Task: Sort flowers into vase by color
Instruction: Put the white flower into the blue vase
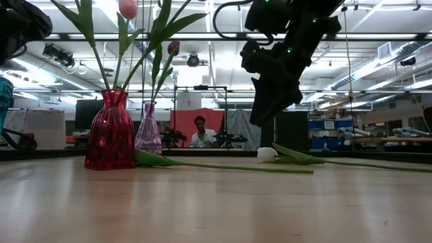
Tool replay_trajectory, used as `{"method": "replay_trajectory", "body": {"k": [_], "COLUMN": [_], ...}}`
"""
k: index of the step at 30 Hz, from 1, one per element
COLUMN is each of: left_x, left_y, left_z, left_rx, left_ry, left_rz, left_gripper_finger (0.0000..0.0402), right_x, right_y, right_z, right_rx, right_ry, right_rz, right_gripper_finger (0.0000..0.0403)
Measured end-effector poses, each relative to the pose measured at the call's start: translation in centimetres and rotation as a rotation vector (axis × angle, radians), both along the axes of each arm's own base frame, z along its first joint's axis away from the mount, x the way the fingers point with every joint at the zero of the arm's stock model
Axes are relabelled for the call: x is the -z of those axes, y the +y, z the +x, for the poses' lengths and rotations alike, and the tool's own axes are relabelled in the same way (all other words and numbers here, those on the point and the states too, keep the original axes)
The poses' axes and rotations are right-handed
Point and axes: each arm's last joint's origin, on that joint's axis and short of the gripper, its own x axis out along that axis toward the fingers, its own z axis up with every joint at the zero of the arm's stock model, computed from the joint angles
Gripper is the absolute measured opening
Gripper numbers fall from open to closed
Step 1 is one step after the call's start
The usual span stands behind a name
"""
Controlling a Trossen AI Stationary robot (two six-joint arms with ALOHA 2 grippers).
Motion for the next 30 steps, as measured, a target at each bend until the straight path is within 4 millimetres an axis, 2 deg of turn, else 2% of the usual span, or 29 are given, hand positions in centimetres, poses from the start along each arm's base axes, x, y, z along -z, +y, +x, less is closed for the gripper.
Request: {"method": "replay_trajectory", "body": {"k": [12, 17, 24, 30], "left_x": [0.0, 0.0, 0.1, 0.2], "left_y": [0.0, -0.2, -0.4, -0.5], "left_z": [0.0, 0.0, 0.0, 0.0], "left_rx": [0.007, 0.055, 0.132, 0.179], "left_ry": [0.002, 0.014, 0.043, 0.063], "left_rz": [-0.002, -0.065, -0.096, -0.093], "left_gripper_finger": [0.0214, 0.0214, 0.0214, 0.0214], "right_x": [-0.1, 0.2, 0.1, 2.0], "right_y": [0.0, -0.1, 0.4, 0.5], "right_z": [0.0, -1.7, -3.6, -3.3], "right_rx": [0.004, 0.110, 0.196, 0.188], "right_ry": [0.006, 0.203, 0.421, 0.508], "right_rz": [0.008, 0.027, 0.168, 0.193], "right_gripper_finger": [0.0169, 0.0169, 0.0169, 0.0169]}}
